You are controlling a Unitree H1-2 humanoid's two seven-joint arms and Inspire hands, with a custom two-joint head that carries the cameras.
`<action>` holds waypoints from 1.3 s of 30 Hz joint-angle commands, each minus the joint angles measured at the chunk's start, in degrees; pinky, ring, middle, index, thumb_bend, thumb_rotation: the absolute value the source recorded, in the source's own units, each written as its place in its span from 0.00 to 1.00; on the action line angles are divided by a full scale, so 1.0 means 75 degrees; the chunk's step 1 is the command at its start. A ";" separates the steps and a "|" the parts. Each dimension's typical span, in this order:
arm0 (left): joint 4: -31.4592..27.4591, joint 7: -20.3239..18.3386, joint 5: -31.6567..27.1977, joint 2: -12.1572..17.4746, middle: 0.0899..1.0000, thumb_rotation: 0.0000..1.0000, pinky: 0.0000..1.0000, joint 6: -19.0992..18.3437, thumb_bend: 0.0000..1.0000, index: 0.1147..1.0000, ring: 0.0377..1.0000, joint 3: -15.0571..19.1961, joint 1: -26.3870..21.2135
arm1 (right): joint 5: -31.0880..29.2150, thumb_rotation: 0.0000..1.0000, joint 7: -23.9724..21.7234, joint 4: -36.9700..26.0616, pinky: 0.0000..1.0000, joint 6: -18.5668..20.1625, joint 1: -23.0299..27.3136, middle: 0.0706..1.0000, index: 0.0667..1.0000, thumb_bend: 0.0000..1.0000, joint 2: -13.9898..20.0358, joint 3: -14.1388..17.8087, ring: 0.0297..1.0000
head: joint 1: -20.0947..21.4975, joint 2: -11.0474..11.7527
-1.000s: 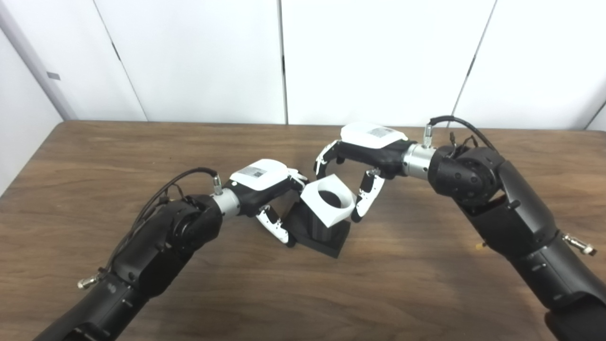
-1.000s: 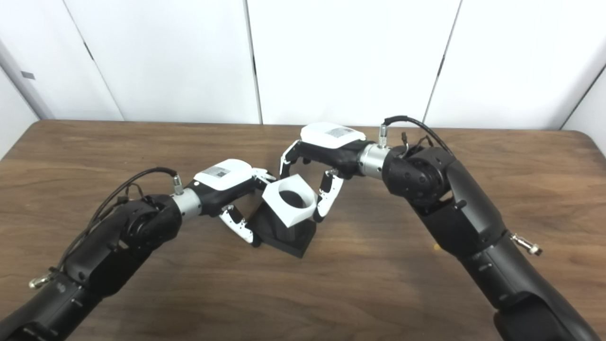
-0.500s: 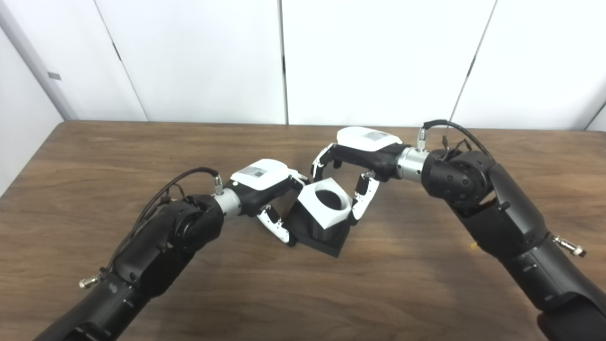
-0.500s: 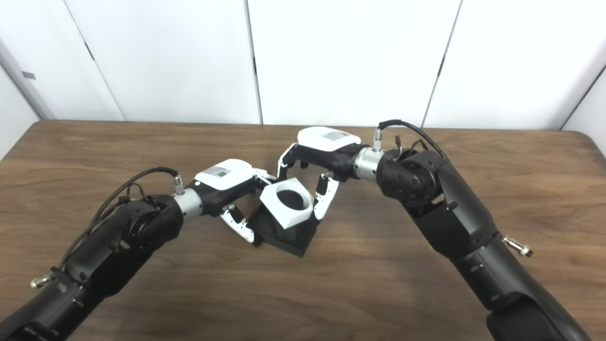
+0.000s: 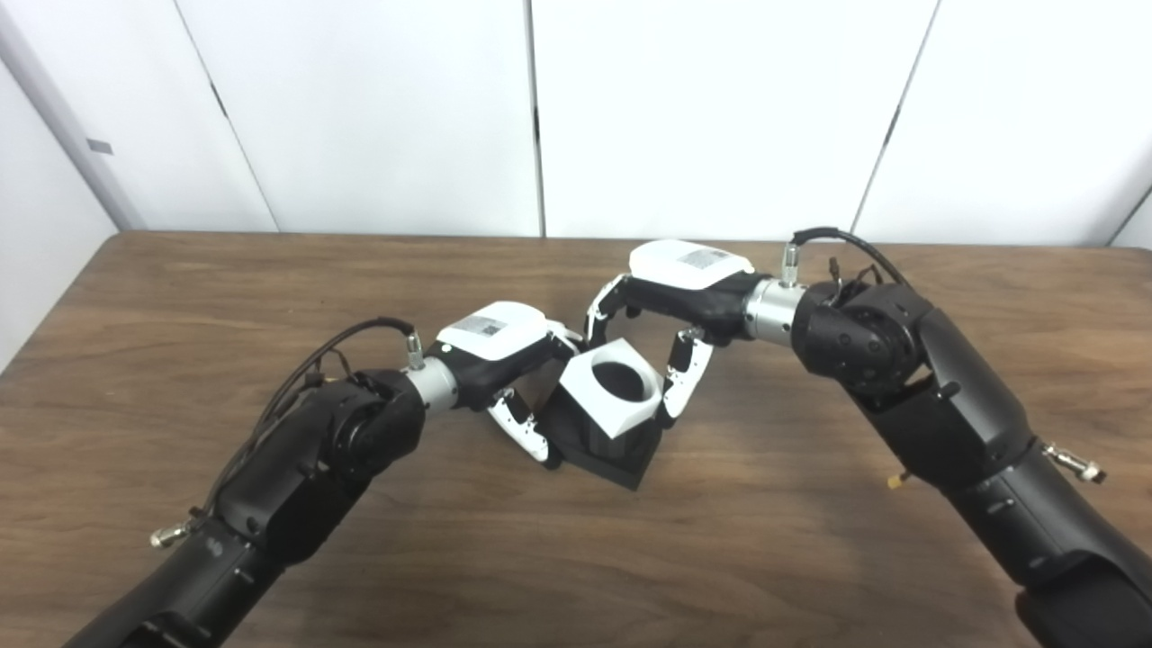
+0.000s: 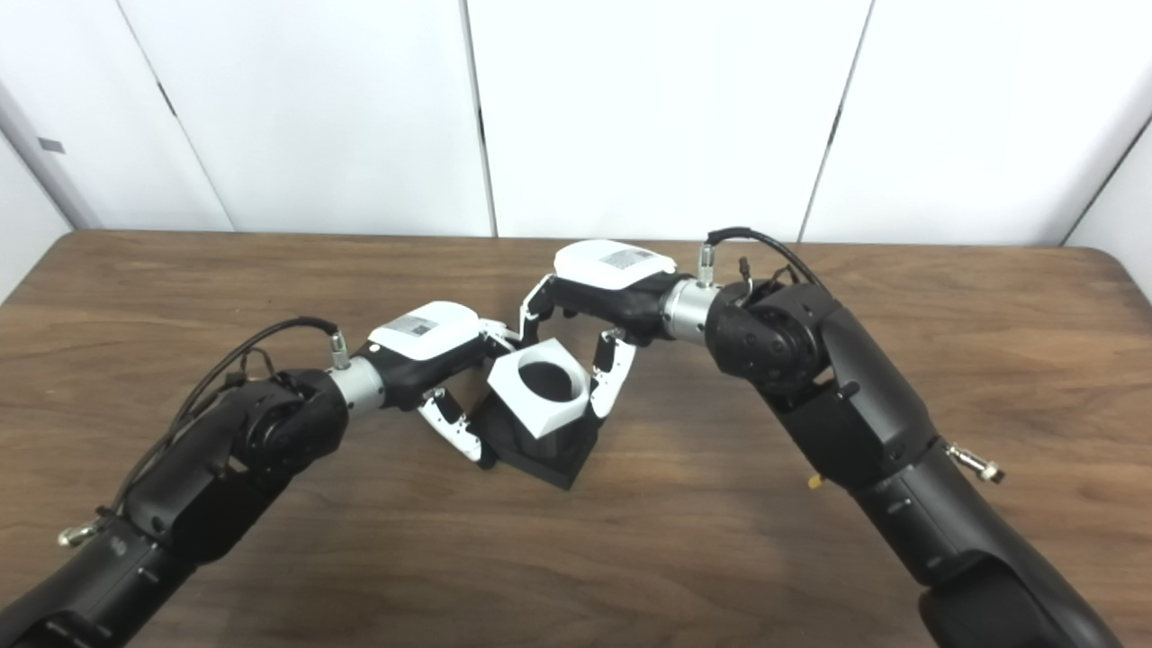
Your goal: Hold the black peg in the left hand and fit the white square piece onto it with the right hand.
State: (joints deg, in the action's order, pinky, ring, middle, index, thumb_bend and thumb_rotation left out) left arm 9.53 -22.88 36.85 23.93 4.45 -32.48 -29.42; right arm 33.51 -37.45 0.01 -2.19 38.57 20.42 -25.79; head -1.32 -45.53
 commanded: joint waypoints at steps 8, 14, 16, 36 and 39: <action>0.0438 -0.0742 0.0085 -0.0313 0.86 0.07 0.77 0.0011 0.52 0.42 0.92 -0.0599 0.0417 | 0.0383 0.13 -0.0287 -0.0704 0.75 -0.0242 0.0450 0.73 0.44 0.52 -0.0133 -0.0427 0.79 | 0.0019 -0.0023; 0.0406 -0.0750 0.0080 -0.0336 0.86 0.07 0.77 -0.0046 0.52 0.42 0.91 -0.0587 0.0432 | 0.0807 0.13 -0.0597 -0.0911 0.76 -0.0330 0.0472 0.73 0.44 0.52 0.0002 -0.0754 0.79 | 0.0018 -0.0026; 0.0395 -0.0746 0.0101 -0.0328 0.86 0.07 0.77 -0.0033 0.52 0.42 0.91 -0.0597 0.0428 | 0.0867 0.13 -0.0634 -0.0901 0.77 -0.0333 0.0443 0.73 0.44 0.52 0.0045 -0.0807 0.79 | 0.0018 -0.0026; 0.0236 -0.0815 0.0059 -0.0254 0.85 0.07 0.76 -0.0169 0.52 0.42 0.89 -0.0542 0.0458 | 0.1170 0.33 -0.1078 -0.0764 0.73 -0.0029 0.0312 0.81 0.81 0.97 0.0407 -0.0390 0.81 | 0.0113 -0.0055; 0.0266 -0.0795 0.0044 -0.0238 0.85 0.07 0.76 -0.0144 0.52 0.42 0.90 -0.0529 0.0461 | 0.1120 0.26 -0.1090 -0.0845 0.72 0.0113 0.0259 0.81 0.79 0.91 0.0541 -0.0189 0.81 | 0.0160 -0.0051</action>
State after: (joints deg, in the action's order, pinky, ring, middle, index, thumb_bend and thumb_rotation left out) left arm 9.33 -22.97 36.68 23.64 4.50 -32.70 -29.43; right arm 42.32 -46.88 -5.07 -1.87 38.59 23.38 -29.06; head -0.09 -45.88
